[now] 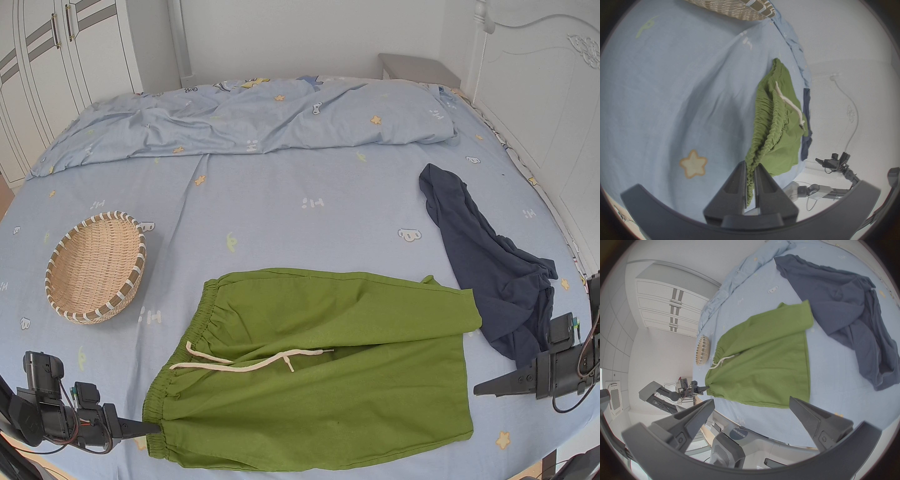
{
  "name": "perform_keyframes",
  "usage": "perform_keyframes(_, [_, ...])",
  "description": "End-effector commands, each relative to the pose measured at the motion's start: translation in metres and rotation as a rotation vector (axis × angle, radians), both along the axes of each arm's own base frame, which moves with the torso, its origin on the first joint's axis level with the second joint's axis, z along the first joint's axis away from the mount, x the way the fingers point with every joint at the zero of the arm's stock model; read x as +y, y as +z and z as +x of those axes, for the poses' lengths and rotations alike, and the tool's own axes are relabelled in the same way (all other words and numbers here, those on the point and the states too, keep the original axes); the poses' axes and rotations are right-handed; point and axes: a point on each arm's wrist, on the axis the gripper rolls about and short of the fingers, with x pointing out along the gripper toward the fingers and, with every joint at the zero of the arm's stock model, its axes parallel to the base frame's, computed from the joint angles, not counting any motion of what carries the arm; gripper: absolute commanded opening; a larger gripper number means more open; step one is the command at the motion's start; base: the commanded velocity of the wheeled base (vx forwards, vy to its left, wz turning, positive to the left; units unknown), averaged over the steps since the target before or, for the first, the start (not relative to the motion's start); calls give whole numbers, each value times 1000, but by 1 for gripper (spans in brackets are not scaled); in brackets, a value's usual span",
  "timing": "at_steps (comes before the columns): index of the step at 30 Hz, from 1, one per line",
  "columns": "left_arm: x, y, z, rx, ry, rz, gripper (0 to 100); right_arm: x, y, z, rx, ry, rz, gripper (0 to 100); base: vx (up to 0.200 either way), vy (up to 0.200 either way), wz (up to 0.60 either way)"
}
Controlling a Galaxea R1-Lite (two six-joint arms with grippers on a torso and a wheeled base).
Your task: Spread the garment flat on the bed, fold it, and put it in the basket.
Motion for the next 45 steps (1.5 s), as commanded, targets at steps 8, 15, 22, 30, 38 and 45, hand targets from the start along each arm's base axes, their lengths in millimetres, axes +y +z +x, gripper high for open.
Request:
perform_keyframes(8, [15, -5, -16, 31, 77, 165, 0, 0, -65, 3, 173, 37, -74, 100, 0, 0, 0])
perform_keyframes(15, [17, -8, -17, 18, 40, 188, 0, 1, -69, 3, 187, 45, -77, 100, 0, 0, 0])
perform_keyframes(22, [17, -9, -16, 23, 38, 186, 0, 0, -69, 2, 184, 44, -76, 100, 0, 0, 0])
perform_keyframes(30, [18, -5, -17, -16, 51, 200, 100, 0, -66, 1, 165, 43, -72, 100, 0, 0, 0])
perform_keyframes(38, [13, 36, -31, -265, 131, 265, 100, 0, -52, 0, 75, 38, -56, 100, 0, 0, 0])
perform_keyframes(45, [2, 105, -20, -384, 102, 209, 100, 1, -19, 6, -124, 30, -16, 100, 0, 0, 0])
